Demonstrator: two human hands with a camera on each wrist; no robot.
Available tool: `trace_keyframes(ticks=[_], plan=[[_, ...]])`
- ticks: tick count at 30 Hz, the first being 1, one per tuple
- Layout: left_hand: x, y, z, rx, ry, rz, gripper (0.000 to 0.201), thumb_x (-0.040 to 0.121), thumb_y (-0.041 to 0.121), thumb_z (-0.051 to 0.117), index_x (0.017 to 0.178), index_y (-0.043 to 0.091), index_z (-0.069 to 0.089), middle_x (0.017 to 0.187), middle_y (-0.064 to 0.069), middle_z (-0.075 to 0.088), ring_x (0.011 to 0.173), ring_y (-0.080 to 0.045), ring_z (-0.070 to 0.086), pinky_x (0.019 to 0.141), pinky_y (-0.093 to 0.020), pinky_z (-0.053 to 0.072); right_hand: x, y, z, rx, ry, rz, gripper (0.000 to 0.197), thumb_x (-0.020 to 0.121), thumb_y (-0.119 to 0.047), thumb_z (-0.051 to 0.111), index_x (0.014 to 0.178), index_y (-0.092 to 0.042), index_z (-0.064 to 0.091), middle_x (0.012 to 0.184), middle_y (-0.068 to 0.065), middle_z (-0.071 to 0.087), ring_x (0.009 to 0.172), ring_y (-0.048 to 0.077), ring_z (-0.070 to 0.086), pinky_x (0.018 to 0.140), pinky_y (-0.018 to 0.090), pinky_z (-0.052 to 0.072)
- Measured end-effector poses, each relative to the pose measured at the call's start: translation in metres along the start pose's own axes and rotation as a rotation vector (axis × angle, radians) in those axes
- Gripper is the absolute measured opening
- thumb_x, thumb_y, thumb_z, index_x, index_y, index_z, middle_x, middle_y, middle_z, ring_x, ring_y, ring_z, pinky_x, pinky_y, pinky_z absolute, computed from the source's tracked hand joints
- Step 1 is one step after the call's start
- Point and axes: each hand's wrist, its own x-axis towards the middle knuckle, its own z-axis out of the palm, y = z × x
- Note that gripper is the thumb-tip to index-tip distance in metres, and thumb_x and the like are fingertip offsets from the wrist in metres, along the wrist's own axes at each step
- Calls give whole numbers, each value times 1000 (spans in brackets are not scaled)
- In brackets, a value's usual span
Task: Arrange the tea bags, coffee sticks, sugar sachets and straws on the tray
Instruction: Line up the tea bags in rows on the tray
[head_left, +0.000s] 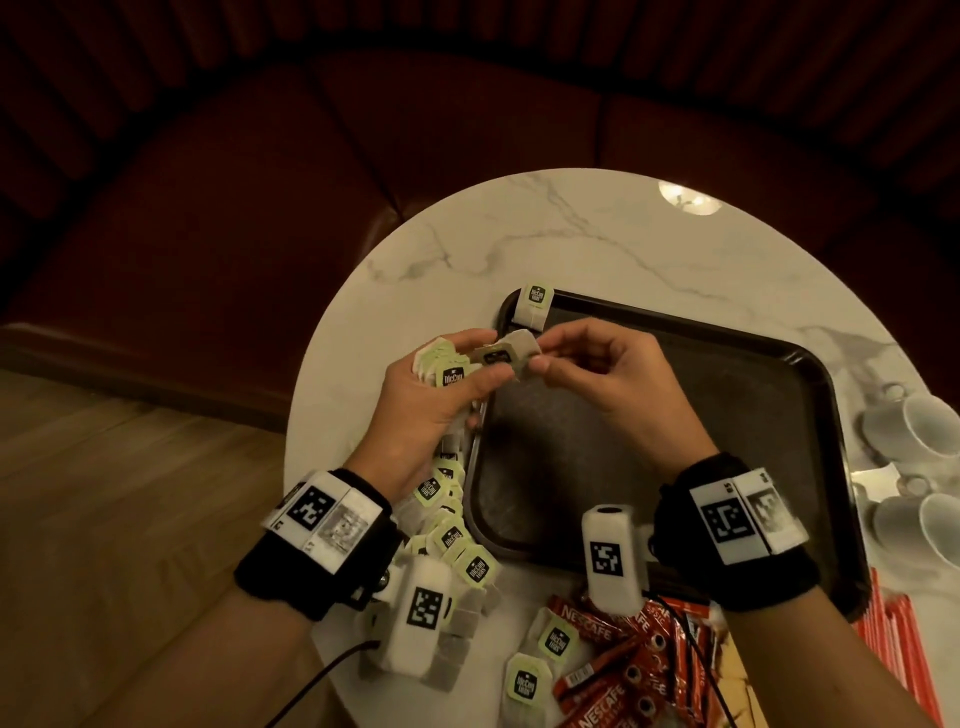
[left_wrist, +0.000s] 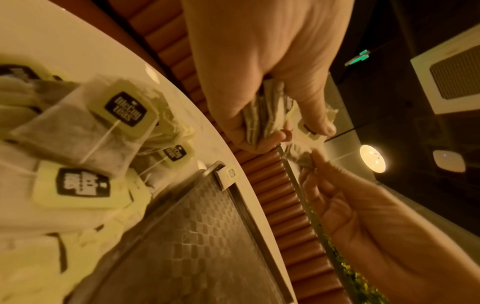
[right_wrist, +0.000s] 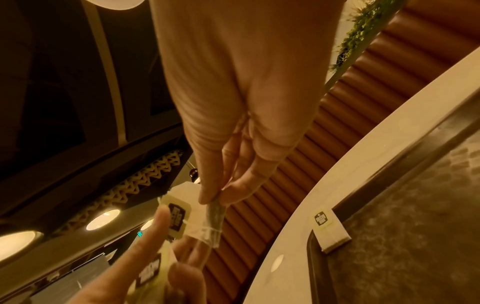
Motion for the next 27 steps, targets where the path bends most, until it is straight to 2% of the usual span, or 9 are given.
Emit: trace_keyframes(ticks=[3,5,9,14,18,20,22,24,27], plan=[[3,2,0,-66,41,15,18,70,15,74,87,14,71,66,0,64,56,-10,53,46,-22,44,-2,3,2,7,-18,0,20,83,-14,74,103,-15,71,98,7,73,95,25,69,89,32,57],[3,1,1,-70,56,27,11,72,15,74,82,15,71,62,-3,60,54,-12,51,46,-22,44,-3,4,4,8,-21,4,23,82,-14,76,105,-13,71,98,8,73,95,26,68,89,32,57],[5,1,2,-42,75,55,11,75,15,74,84,14,70,61,-1,62,54,-12,52,46,-22,44,-3,3,6,-41,-23,9,18,82,-15,76,99,-11,72,92,7,73,89,22,68,83,26,56],[6,3,4,-11,56,61,8,79,11,72,85,12,68,59,3,63,52,-10,54,46,-21,44,-2,3,5,-45,-22,21,18,80,-16,77,98,-12,73,92,8,73,92,26,67,86,36,55],[6,5,4,34,53,65,9,79,8,73,85,13,68,61,4,65,51,-9,53,46,-20,43,-1,3,5,-110,-81,8,19,82,-22,77,100,-20,73,96,-1,73,92,16,67,86,32,55],[6,6,4,62,48,80,15,74,12,77,87,15,69,68,4,68,55,-9,57,47,-20,45,0,6,5,-130,-50,-1,18,82,-23,77,99,-21,75,95,-3,73,91,16,67,85,33,54],[6,6,5,86,30,93,30,67,19,78,96,16,70,82,1,72,65,-8,61,51,-20,46,4,11,4,-102,3,-6,19,82,-23,77,100,-18,75,94,0,74,90,23,67,82,35,55],[8,5,4,95,37,73,41,67,21,79,106,14,69,92,-3,71,69,-10,60,52,-21,46,10,17,3,-44,63,18,19,83,-19,77,101,-14,75,94,4,75,88,23,69,76,31,56],[8,-1,2,85,87,3,26,78,21,76,102,13,69,74,2,64,60,-13,52,51,-26,44,25,32,-1,42,157,127,16,84,-13,75,100,-12,74,91,4,76,80,9,69,73,22,56]])
